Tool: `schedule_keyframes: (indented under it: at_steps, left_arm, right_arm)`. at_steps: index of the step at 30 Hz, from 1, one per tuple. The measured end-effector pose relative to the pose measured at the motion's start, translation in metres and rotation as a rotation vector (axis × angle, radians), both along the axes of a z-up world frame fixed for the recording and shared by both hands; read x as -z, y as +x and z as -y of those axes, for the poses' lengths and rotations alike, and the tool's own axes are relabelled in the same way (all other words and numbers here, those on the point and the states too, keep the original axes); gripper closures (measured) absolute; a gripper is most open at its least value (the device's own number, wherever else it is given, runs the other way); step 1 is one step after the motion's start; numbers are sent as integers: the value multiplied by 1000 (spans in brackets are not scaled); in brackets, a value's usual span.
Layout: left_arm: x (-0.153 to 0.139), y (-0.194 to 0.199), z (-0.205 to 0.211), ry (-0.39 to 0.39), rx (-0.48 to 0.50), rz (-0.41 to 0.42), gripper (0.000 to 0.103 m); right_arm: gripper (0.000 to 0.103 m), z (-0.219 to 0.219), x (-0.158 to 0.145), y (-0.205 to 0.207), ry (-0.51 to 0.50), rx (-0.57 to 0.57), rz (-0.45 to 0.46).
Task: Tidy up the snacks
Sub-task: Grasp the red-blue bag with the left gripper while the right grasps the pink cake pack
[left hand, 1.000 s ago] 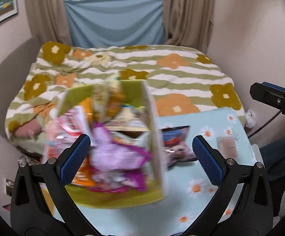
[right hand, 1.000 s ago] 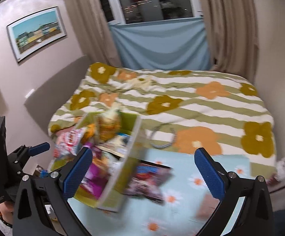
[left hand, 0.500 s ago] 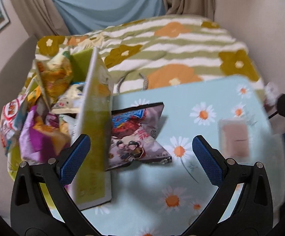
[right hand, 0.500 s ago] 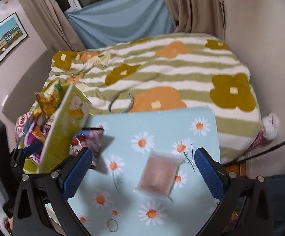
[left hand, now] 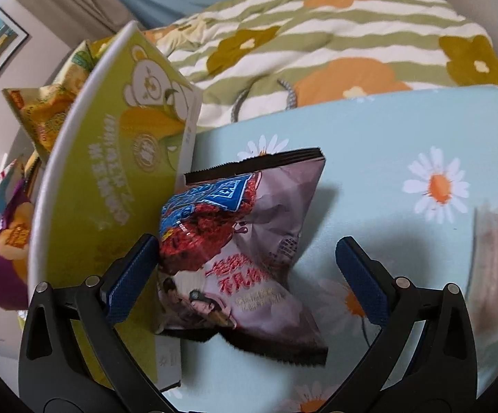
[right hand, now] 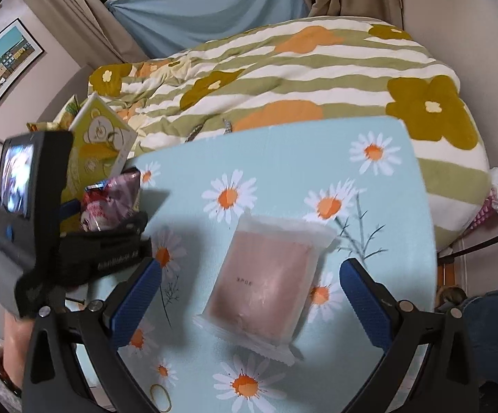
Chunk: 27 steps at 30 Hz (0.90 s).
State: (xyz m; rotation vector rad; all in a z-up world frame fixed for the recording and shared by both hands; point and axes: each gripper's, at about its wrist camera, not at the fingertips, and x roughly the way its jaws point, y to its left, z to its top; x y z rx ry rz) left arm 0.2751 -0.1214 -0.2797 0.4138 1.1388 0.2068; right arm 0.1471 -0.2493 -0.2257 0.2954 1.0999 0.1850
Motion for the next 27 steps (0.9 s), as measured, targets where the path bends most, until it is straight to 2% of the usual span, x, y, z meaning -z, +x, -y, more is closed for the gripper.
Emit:
schedule_keyframes:
  at_steps: [2, 7, 9, 12, 18, 19, 20, 23, 25, 26, 27]
  left_arm:
    - [4, 3, 0, 13, 5, -9, 0]
    - [9, 4, -2, -32, 13, -30, 2]
    - [0, 0, -3, -84, 26, -19, 11]
    - [-9, -2, -4, -139, 48, -15, 14]
    - [12, 4, -5, -24, 51, -69, 14]
    - [13, 3, -5, -23, 55, -60, 14]
    - [13, 4, -7, -60, 53, -60, 15]
    - [12, 8, -15, -131, 30, -73, 24]
    - [12, 8, -16, -134, 37, -75, 28]
    - [11, 7, -17, -135, 44, -73, 35]
    - [10, 5, -17, -148, 52, -71, 38]
  right_arm:
    - [0, -3, 5, -3, 0, -4, 6]
    - [0, -11, 18, -7, -12, -8, 14]
    - [0, -13, 21, -7, -17, -4, 12]
    - [0, -17, 25, -6, -36, -6, 15]
    - [0, -23, 34, -4, -48, 8, 4]
    - [0, -24, 34, -4, -56, 10, 8]
    - [0, -25, 35, -5, -59, 11, 9]
    - [5, -26, 36, -4, -84, 20, 9]
    - [7, -26, 36, -4, -93, 27, 18]
    - [9, -26, 36, -4, -97, 30, 20]
    - [11, -27, 36, -5, -107, 32, 24]
